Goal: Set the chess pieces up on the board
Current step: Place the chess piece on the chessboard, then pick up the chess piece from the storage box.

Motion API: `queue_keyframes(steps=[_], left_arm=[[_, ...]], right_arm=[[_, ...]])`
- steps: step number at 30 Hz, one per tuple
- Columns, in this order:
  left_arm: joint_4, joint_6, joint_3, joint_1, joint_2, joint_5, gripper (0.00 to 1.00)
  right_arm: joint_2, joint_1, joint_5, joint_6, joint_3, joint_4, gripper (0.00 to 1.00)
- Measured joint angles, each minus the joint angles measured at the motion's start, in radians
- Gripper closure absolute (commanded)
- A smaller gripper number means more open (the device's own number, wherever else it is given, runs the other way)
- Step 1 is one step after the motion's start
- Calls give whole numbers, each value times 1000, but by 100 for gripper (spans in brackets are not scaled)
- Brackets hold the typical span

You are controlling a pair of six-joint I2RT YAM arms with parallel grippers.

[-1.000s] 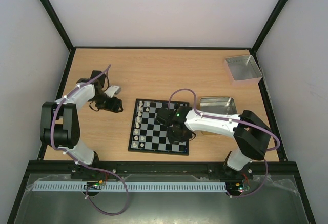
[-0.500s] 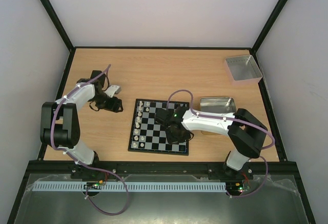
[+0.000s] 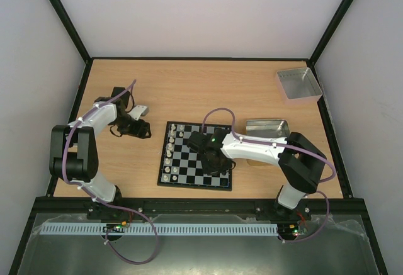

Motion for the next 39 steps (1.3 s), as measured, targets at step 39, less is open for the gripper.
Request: queue_keyframes(steps=[39], left_arm=[[2, 0, -3, -11, 0, 0, 25]], right_arm=[[-202, -825, 86, -166, -85, -66, 70]])
